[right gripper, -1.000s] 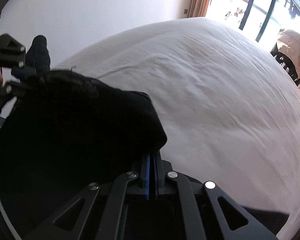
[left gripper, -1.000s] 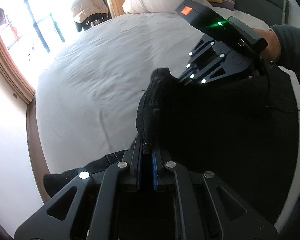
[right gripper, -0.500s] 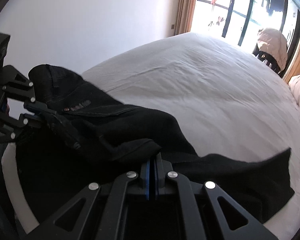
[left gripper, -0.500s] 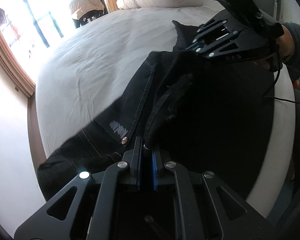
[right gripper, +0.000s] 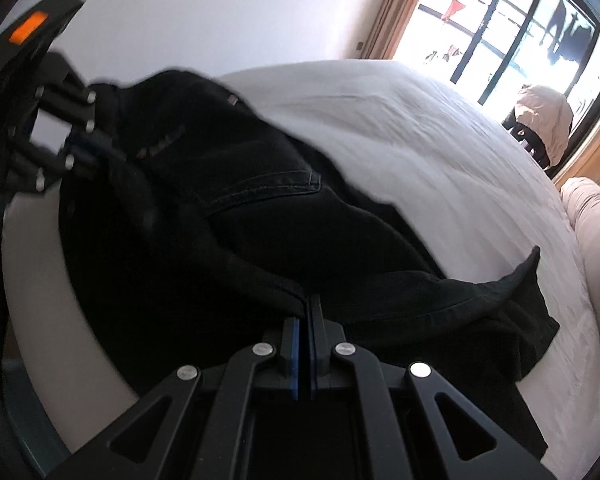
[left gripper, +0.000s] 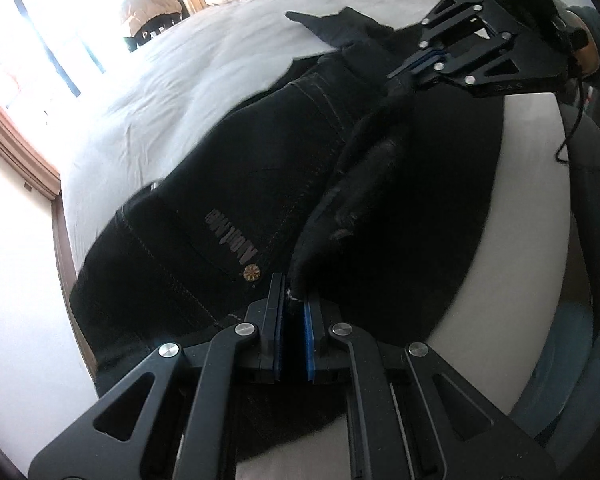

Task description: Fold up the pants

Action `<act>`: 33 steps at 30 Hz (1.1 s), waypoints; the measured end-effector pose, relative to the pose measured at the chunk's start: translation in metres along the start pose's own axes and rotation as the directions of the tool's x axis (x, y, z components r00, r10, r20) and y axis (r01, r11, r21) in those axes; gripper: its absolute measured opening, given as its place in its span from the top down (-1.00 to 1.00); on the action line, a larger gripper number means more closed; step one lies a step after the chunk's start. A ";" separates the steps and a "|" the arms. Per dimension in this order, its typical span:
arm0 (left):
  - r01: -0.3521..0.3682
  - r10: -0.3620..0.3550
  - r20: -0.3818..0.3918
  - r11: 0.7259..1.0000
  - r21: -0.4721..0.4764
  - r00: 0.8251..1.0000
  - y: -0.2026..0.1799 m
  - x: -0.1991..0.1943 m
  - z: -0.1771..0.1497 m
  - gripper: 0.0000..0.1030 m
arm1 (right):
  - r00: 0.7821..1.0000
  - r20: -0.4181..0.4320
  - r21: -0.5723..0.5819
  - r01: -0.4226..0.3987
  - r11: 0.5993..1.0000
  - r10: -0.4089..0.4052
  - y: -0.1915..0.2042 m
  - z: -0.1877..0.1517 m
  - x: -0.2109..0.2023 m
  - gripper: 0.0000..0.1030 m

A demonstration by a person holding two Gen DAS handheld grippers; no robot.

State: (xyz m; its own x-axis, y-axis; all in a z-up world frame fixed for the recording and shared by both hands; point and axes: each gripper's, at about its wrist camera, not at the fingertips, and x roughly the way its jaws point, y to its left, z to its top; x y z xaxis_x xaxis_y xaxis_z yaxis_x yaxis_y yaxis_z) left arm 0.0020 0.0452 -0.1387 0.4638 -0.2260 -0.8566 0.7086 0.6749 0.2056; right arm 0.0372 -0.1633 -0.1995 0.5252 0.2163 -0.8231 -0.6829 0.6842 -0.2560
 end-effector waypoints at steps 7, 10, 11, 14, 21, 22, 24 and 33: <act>-0.009 0.009 -0.001 0.999 0.043 1.000 -0.006 -0.004 -0.006 0.87 | 0.999 -0.016 -0.049 0.046 0.998 -0.047 0.028 -0.013 -0.004 0.92; -0.020 0.020 0.002 0.997 0.076 1.000 -0.009 0.002 -0.002 0.87 | 0.997 -0.021 -0.084 0.075 0.994 -0.077 0.042 -0.022 -0.007 0.92; -0.025 0.025 0.003 0.996 0.088 1.000 -0.013 0.000 -0.009 0.87 | 0.996 -0.022 -0.092 0.080 0.992 -0.083 0.045 -0.024 -0.007 0.92; -0.013 0.012 0.008 0.995 0.095 1.000 -0.010 0.002 -0.012 0.87 | 0.994 -0.031 -0.116 0.104 0.988 -0.108 0.057 -0.032 -0.006 0.92; -0.020 0.017 0.019 0.987 0.160 1.000 -0.010 0.008 -0.019 0.87 | 0.991 -0.042 -0.121 0.121 0.985 -0.127 0.069 -0.040 -0.003 0.92; -0.018 0.014 0.022 0.987 0.157 1.000 -0.007 0.009 -0.020 0.87 | 0.990 -0.041 -0.121 0.126 0.985 -0.132 0.070 -0.040 -0.003 0.92; -0.009 0.005 0.027 0.989 0.149 1.000 -0.005 0.008 -0.022 0.87 | 0.990 -0.041 -0.121 0.127 0.984 -0.133 0.077 -0.046 -0.004 0.92; -0.003 -0.002 0.033 0.988 0.155 0.999 -0.008 0.008 -0.033 0.87 | 0.987 -0.060 -0.122 0.139 0.983 -0.147 0.085 -0.045 0.002 0.92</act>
State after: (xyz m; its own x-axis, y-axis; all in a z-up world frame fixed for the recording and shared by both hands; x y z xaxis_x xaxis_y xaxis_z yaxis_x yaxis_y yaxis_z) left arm -0.0178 0.0614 -0.1626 0.4793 -0.2507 -0.8411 0.7813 0.5585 0.2788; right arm -0.0421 -0.1360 -0.2459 0.5887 0.0715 -0.8052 -0.6602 0.6174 -0.4278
